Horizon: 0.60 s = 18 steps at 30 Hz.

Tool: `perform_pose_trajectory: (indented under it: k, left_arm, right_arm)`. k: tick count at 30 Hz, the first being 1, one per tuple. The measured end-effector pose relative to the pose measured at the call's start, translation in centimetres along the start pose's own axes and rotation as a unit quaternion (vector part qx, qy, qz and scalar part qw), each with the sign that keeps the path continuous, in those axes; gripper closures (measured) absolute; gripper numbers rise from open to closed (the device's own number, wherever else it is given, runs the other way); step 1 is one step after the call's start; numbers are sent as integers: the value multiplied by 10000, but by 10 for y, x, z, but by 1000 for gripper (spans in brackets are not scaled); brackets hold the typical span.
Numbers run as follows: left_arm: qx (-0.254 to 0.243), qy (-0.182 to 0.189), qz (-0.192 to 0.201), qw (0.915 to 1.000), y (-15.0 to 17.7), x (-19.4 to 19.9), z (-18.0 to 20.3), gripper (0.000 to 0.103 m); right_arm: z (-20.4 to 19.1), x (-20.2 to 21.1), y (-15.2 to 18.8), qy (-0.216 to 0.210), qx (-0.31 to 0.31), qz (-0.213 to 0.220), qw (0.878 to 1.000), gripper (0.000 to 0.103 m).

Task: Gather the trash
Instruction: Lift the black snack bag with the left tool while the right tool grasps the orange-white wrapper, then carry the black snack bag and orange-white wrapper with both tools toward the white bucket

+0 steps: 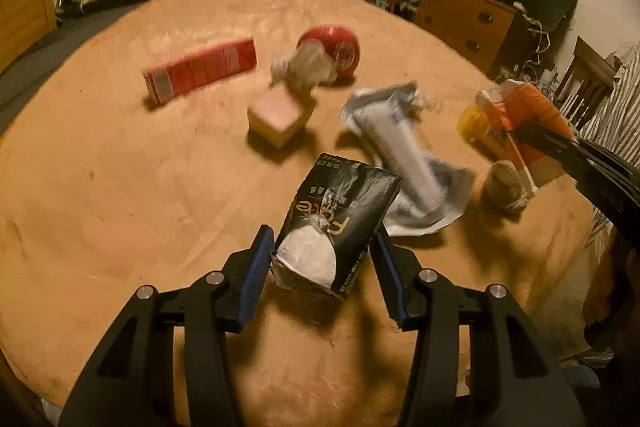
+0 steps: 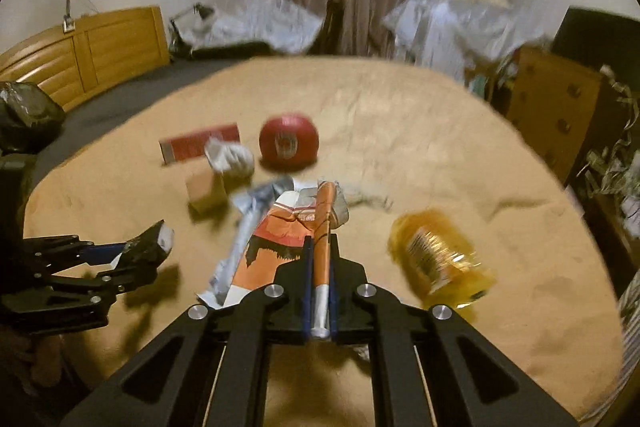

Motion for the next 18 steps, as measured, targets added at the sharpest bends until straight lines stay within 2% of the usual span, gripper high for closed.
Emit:
perform_pose_trajectory:
  k: [8, 18]
  left_arm:
    - [-302, -310, 947, 9946, -21, 81, 30, 55]
    - [-470, -412, 2227, 9729, -17, 173, 71, 55]
  right_arm:
    - [-5, 91, -18, 430, -223, 737, 9961, 96]
    - [-32, 173, -22, 529, -316, 1362, 9888, 96]
Point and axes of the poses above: each gripper's, at about its wrist camera, not at the fingertips, and x roughly against the way its jaws point, z to its right, y to its underside, the point moved 10 cm from there along -x, roughly the way its jaws point, and after that the axes turned 9 degrees about x, right-handed, at the moved point
